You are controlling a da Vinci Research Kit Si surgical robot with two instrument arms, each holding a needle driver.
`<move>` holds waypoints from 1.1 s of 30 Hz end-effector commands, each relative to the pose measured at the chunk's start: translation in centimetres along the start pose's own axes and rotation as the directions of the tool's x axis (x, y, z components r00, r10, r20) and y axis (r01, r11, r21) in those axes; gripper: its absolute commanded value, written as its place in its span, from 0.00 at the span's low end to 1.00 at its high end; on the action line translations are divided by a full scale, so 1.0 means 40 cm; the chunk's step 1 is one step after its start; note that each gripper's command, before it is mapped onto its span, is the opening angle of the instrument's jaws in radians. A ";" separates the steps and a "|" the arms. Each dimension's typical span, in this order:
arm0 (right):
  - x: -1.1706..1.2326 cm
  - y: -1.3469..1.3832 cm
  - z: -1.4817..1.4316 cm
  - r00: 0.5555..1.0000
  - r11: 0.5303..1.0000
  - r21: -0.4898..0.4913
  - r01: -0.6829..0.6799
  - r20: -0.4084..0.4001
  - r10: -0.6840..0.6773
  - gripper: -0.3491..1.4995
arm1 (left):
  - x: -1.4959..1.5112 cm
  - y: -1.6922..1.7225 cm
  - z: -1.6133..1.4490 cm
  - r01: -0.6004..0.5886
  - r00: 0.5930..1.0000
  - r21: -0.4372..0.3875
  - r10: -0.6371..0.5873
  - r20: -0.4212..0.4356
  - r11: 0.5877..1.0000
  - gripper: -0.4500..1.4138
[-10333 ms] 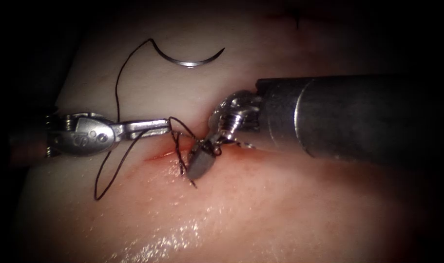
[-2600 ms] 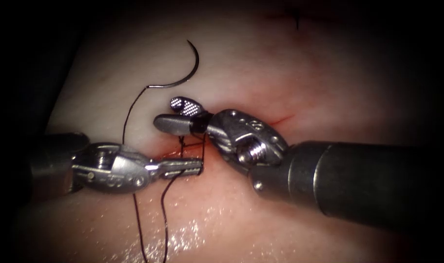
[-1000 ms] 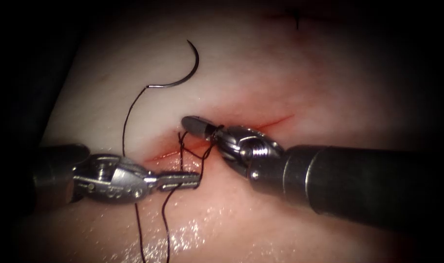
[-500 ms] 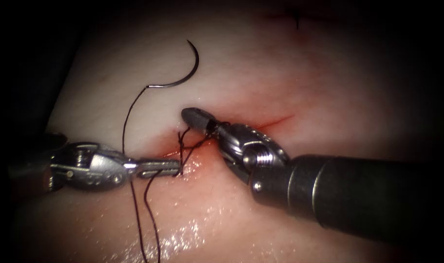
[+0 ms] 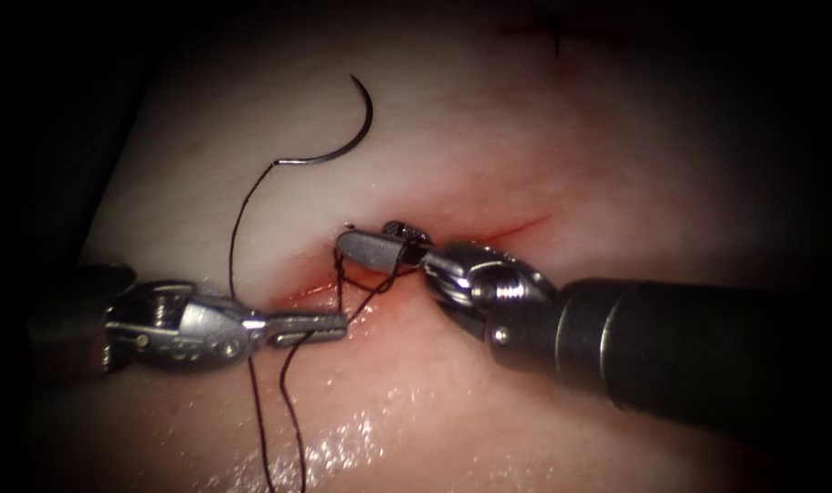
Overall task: Wound Closure
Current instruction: Pick up tail of suture with right driver
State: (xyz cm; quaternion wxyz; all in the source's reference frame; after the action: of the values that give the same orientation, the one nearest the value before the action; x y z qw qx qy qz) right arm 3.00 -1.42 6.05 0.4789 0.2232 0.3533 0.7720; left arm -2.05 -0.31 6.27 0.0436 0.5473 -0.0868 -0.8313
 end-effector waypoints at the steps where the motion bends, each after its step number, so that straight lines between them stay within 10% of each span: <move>1: -0.0020 0.0004 0.0041 1.000 1.000 0.013 -0.015 0.007 0.015 0.94 | -0.0008 0.0003 0.0021 0.003 1.000 -0.002 -0.003 -0.004 1.000 0.00; 6: -0.0041 -0.0006 0.0063 0.999 0.999 0.030 -0.032 0.023 0.032 0.94 | -0.0010 0.0019 0.0031 0.001 1.000 -0.012 -0.001 -0.005 1.000 0.00; 15: -0.0052 -0.0025 0.0057 0.996 0.997 0.053 -0.063 0.060 0.060 0.62 | -0.0019 0.0030 0.0029 0.012 1.000 -0.014 -0.012 -0.006 1.000 0.00; 17: -0.0052 -0.0023 0.0055 0.995 0.996 0.054 -0.074 0.064 0.071 0.39 | -0.0019 0.0031 0.0029 0.012 1.000 -0.014 -0.012 -0.006 1.000 0.00; 18: -0.0051 -0.0019 0.0050 0.994 0.996 0.032 -0.084 0.071 0.081 0.00 | -0.0020 0.0032 0.0027 0.011 1.000 -0.015 -0.012 -0.007 1.000 0.00; 33: -0.0012 -0.0029 0.0012 1.000 0.997 0.077 0.018 -0.007 -0.018 0.00 | -0.0039 0.0032 -0.0010 0.017 1.000 -0.022 -0.018 -0.009 1.000 0.00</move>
State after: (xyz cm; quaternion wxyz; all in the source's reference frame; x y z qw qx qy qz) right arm 3.03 -1.41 5.94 0.4735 0.2315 0.3947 0.7526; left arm -1.89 -0.42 6.36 0.0419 0.5504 -0.0725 -0.8307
